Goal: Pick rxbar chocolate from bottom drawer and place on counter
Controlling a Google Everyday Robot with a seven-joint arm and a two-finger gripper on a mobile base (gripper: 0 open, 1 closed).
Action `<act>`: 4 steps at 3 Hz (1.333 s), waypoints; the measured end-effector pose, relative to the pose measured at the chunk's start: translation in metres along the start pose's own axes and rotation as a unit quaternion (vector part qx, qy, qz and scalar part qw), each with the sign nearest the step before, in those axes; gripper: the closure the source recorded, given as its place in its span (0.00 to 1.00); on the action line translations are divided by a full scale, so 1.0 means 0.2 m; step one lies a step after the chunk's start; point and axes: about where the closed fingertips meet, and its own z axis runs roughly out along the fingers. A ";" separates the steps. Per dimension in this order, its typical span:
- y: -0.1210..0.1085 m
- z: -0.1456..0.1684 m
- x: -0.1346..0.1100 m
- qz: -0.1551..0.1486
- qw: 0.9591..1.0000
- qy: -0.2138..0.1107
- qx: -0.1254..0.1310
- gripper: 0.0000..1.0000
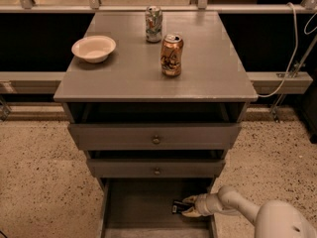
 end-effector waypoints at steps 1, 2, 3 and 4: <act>0.00 0.00 0.00 0.000 1.000 0.000 0.000 0.52; 0.00 0.00 0.00 0.000 1.000 0.000 0.000 0.73; 0.00 0.00 0.00 0.000 1.000 0.000 0.000 0.96; 0.00 0.00 0.00 0.000 1.000 0.000 0.000 1.00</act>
Offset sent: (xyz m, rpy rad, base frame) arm -0.0078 0.0097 0.0124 -0.1330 -0.0331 0.0530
